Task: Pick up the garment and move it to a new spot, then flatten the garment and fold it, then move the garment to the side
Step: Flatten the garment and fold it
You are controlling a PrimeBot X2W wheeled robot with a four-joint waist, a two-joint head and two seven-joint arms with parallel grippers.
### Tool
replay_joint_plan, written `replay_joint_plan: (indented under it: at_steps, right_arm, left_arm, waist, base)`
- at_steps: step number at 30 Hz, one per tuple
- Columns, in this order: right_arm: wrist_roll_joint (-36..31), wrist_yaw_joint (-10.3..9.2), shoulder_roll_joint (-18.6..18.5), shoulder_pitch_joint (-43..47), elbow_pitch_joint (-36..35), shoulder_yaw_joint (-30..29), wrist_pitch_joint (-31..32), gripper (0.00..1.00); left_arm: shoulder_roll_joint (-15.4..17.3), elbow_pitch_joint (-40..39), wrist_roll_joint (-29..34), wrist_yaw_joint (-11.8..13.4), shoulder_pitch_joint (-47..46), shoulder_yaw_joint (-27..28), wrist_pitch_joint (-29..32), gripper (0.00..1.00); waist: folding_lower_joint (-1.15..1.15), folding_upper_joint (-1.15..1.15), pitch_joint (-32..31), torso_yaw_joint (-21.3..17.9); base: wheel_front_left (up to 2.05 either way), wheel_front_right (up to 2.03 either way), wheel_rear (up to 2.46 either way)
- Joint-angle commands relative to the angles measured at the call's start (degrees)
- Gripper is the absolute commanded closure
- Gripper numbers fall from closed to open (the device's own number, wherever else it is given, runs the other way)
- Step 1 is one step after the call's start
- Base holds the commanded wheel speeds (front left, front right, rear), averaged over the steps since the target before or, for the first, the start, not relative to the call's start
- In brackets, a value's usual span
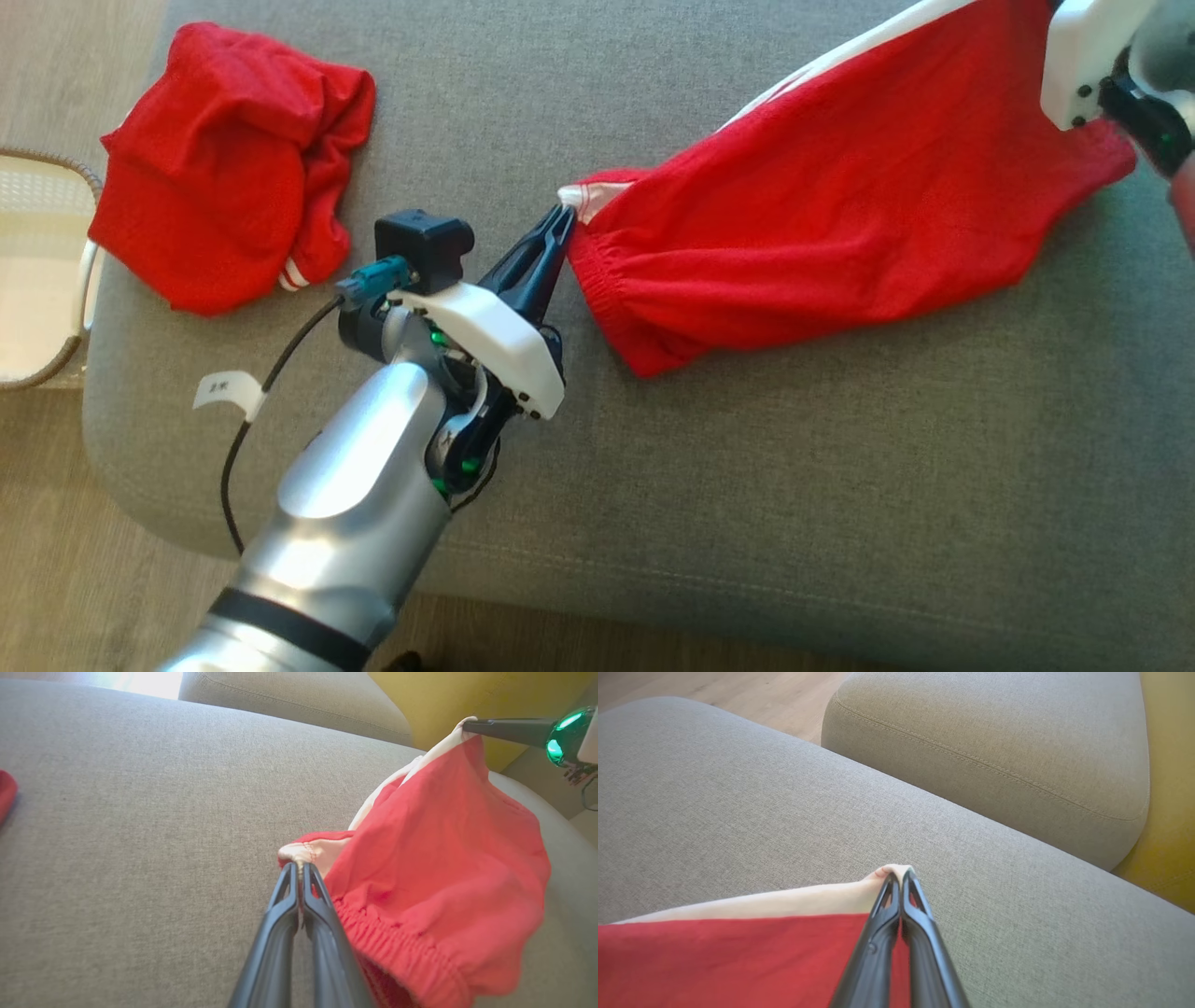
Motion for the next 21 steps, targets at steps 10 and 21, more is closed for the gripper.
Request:
replay_joint_plan:
  at_steps: [10, 21]
  right_arm:
    - [-3.13, -0.02, 2.15, -3.13, 7.01, 0.15, -7.63, 0.00]
    - [-2.89, -0.02, 5.55, 4.08, 8.08, -4.44, -21.33, 0.00]
  left_arm:
    - [0.27, 1.43, -0.91, 0.49, -3.61, 1.51, -3.04, 0.00]
    - [6.67, -4.60, 4.71, 8.81, 2.28, 5.79, -7.29, 0.00]
  waist:
    - [-0.01, 0.00, -0.32, -0.78]
    - [-0.01, 0.00, -9.86, -5.99]
  base:
    - [0.00, 0.00, 0.00]
    - [0.00, 0.00, 0.00]
